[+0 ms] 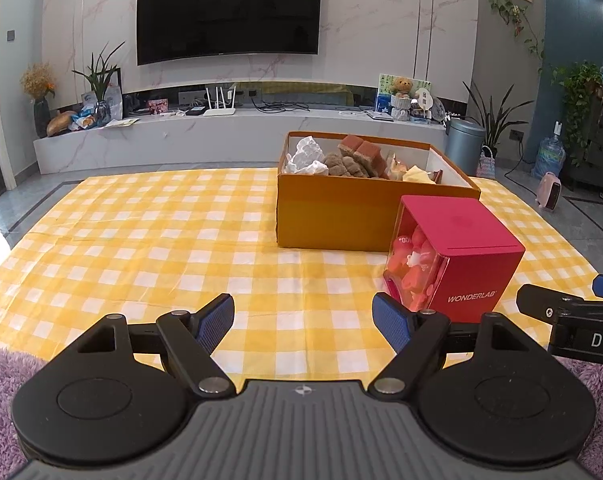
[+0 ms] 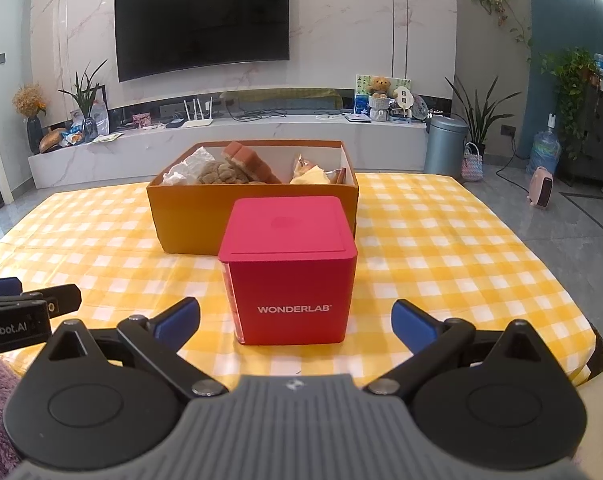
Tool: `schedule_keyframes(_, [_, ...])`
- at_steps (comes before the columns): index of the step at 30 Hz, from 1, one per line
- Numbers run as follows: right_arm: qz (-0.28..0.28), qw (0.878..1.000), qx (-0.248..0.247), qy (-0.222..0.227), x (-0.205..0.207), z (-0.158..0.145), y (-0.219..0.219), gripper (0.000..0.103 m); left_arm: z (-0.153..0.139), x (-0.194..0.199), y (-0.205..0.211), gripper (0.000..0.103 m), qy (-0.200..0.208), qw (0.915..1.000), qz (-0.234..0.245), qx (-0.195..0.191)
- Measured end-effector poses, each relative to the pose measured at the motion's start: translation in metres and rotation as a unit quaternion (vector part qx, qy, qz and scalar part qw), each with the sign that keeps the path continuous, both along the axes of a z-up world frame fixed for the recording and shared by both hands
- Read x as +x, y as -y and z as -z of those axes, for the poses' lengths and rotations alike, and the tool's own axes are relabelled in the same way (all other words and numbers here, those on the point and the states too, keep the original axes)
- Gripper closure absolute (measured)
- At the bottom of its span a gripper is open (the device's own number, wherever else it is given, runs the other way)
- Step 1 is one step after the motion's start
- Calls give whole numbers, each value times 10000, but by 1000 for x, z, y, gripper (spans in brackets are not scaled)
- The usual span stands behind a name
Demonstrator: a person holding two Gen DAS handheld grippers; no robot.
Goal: Organize soft objects
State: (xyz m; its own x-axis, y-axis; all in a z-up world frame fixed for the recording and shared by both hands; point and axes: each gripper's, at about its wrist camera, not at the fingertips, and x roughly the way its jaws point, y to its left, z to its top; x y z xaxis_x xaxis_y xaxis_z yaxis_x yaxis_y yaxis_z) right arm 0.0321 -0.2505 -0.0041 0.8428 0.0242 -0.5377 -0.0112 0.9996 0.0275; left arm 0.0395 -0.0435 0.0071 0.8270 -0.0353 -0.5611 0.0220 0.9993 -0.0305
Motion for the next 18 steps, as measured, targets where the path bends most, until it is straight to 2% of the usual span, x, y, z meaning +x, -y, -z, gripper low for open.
schedule_keyframes(18, [7,10000,16,-36,0,2,2,3,-1,-1,0,11,-25,10000,39,21])
